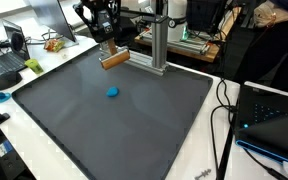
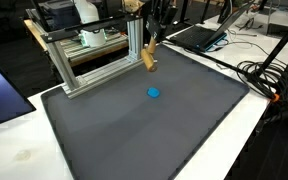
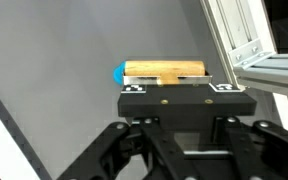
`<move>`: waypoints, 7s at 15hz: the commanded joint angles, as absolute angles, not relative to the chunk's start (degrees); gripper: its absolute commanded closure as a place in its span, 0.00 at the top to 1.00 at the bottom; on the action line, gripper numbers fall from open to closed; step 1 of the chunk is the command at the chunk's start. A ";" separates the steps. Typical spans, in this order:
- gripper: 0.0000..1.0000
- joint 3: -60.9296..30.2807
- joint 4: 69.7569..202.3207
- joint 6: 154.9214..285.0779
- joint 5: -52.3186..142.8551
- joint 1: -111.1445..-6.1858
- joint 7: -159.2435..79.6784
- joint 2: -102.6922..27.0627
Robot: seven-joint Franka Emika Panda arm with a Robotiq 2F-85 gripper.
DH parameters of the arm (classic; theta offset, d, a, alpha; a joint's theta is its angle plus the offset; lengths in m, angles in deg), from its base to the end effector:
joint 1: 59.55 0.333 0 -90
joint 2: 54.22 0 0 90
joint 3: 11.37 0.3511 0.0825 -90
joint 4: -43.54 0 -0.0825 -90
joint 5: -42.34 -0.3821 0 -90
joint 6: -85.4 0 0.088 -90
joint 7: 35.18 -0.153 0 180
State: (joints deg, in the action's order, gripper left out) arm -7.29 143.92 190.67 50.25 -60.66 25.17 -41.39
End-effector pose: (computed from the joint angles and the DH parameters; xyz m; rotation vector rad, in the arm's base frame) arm 0.6087 0.0120 0.4197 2.5974 1.6834 -0.2725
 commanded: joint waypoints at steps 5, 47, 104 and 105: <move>0.22 -7.19 143.64 198.69 51.39 -60.98 38.54 -38.62; 0.22 -5.81 150.63 215.08 38.29 -66.47 63.93 -29.40; 0.22 -9.10 151.05 218.76 46.72 -64.52 61.15 -27.32; 0.22 -9.23 151.07 218.91 46.97 -64.50 60.98 -27.27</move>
State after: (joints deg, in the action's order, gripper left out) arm -8.46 151.99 215.10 45.77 -63.89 61.26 -32.60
